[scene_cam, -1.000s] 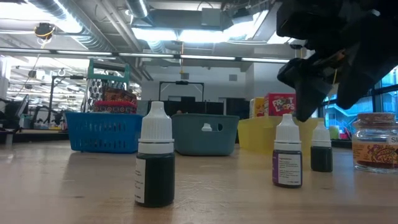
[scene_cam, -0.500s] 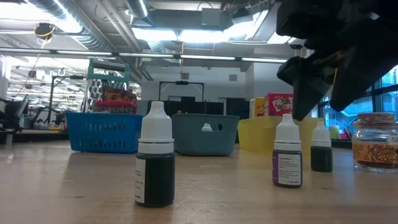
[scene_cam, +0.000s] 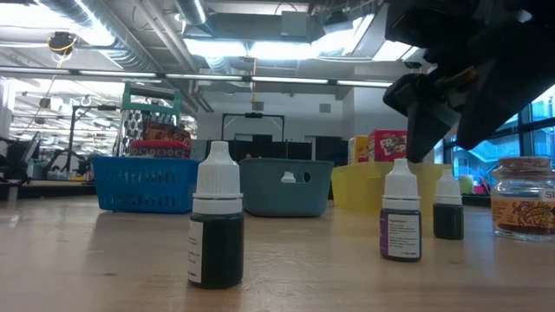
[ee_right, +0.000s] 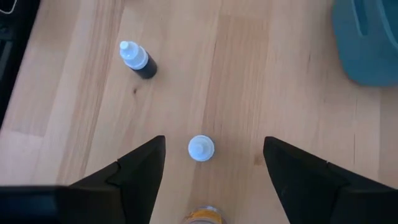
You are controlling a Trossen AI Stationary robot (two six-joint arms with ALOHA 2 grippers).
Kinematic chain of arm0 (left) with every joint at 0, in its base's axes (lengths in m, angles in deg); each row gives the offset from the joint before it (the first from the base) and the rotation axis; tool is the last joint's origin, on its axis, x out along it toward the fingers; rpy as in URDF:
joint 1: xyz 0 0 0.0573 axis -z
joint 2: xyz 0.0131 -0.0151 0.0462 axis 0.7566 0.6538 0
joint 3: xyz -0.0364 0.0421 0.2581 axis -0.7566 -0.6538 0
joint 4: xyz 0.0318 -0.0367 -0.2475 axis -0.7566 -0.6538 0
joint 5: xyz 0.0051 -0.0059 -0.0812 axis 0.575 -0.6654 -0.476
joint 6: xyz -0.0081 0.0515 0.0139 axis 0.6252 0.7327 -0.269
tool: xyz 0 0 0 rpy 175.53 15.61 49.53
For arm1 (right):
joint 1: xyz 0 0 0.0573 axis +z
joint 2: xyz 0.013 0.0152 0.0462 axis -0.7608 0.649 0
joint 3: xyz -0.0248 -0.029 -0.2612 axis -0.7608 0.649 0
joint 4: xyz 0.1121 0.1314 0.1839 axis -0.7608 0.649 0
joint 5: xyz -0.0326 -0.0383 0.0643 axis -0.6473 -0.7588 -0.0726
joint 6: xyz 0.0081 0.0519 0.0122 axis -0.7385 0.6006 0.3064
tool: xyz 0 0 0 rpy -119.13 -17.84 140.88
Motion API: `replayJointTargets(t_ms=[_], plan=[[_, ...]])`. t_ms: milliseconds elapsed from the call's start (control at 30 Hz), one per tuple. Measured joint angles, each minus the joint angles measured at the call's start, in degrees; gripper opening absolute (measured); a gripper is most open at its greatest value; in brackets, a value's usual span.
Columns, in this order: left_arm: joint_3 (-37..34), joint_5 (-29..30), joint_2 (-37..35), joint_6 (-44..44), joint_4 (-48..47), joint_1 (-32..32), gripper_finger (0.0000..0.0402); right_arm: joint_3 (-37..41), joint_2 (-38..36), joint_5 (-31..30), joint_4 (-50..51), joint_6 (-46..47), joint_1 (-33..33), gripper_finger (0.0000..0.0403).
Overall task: Pick & Place Kitchen Items
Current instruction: Put the small food coloring bottle into the gray bin
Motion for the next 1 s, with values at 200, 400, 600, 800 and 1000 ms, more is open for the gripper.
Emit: replayJointTargets(t_ms=[200, 400, 600, 800, 1000], plan=[[0.0, -0.26, 0.0, 2.38, 0.0, -0.07, 0.0249, 0.0, 0.0, 0.01, 0.27, 0.03, 0.0, 0.0269], [0.0, -0.26, 0.0, 3.18, 0.0, -0.07, 0.0249, 0.0, 0.0, 0.03, 0.27, 0.19, 0.0, 0.0269], [0.0, -0.26, 0.0, 6.01, -0.13, -0.07, 0.0249, 0.0, 0.0, 0.85, 0.27, 1.53, -0.02, 0.0269], [0.0, -0.24, -0.15, 6.08, -3.54, -0.07, 0.0249, 0.0, 0.0, 1.21, 0.23, 3.44, -0.02, 0.0269], [0.0, 0.17, -1.6, 7.2, -5.27, -0.13, 0.0249, 0.0, 2.72, 0.16, -2.27, 3.16, -0.02, 0.0268]])
